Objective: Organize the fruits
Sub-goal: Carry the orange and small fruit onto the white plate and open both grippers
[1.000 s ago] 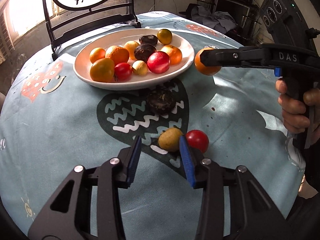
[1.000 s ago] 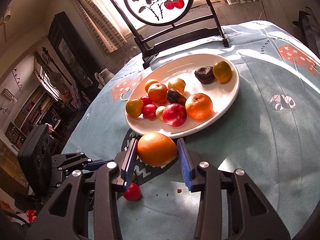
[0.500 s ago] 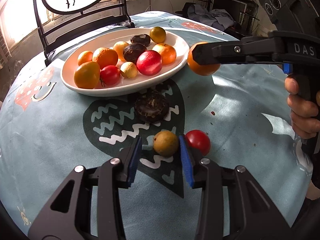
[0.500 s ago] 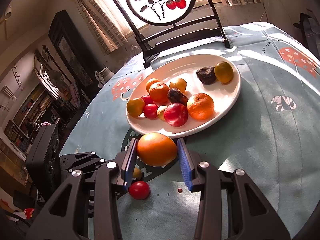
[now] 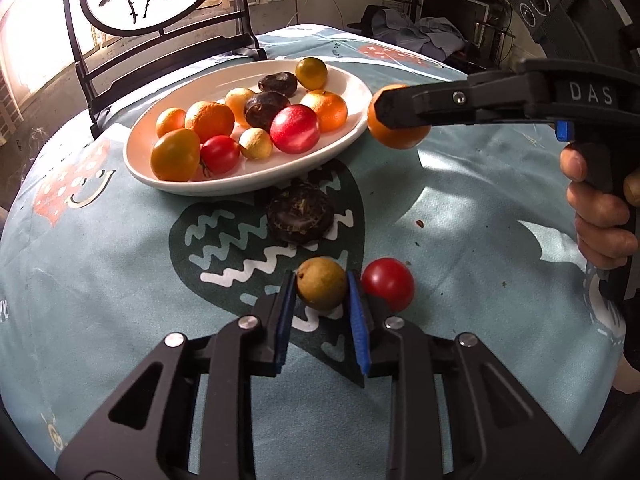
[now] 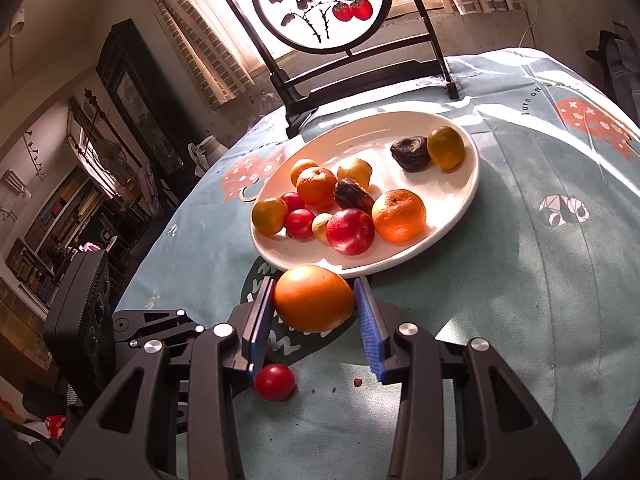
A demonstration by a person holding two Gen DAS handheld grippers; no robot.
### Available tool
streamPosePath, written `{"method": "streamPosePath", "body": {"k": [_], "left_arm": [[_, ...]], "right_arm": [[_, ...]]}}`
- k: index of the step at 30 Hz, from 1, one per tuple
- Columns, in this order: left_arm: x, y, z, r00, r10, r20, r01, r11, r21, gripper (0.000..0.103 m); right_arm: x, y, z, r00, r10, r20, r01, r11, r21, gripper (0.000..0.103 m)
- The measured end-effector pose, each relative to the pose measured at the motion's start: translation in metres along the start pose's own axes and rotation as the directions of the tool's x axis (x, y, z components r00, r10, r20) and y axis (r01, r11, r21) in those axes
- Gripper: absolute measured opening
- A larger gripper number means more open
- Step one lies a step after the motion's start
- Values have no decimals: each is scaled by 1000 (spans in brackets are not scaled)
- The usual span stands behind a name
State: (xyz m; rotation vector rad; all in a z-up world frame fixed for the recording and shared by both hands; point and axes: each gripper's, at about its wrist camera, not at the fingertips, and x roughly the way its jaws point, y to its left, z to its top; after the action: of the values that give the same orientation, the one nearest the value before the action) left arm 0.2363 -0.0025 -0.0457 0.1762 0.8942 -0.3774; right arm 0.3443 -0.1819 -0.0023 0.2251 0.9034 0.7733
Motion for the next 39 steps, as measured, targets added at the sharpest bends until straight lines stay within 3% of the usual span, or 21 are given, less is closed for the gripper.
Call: {"method": "streamPosePath", "body": {"k": [4,14,18,26,34,37,38,39], "left_arm": [[-9,8,3,999,-22,35,24,999,-45,26],[-32,15,21,988,4,155,19,989,-147,26],[-32,33,41,983,18,181,25,973,-231,26],[-6,56,108,967,162,199,-92,942,-324,26],[29,71,145,960,224,169,-154,925,-349,26],[38,74,149,964,216,154,-150,923,-355,27],[39,73,148,963,222,154,-157,923,-352,30],[38,72,148,960,236,152,-171,921,-350,58]], "right_arm": [[-1,7,0,1000,8,7,-7,999,-32,41],[1,25,-3,998,-11,54,17,993,-116,41],[-2,23,0,993,-54,109,67,991,-116,41],[9,3,26,937,-231,260,266,958,-105,41],[39,-34,58,929,-287,231,309,949,-64,41],[47,-47,66,940,-267,211,278,960,-23,41],[48,-50,68,947,-250,202,259,966,-14,41],[50,-51,69,951,-241,195,249,968,-14,43]]}}
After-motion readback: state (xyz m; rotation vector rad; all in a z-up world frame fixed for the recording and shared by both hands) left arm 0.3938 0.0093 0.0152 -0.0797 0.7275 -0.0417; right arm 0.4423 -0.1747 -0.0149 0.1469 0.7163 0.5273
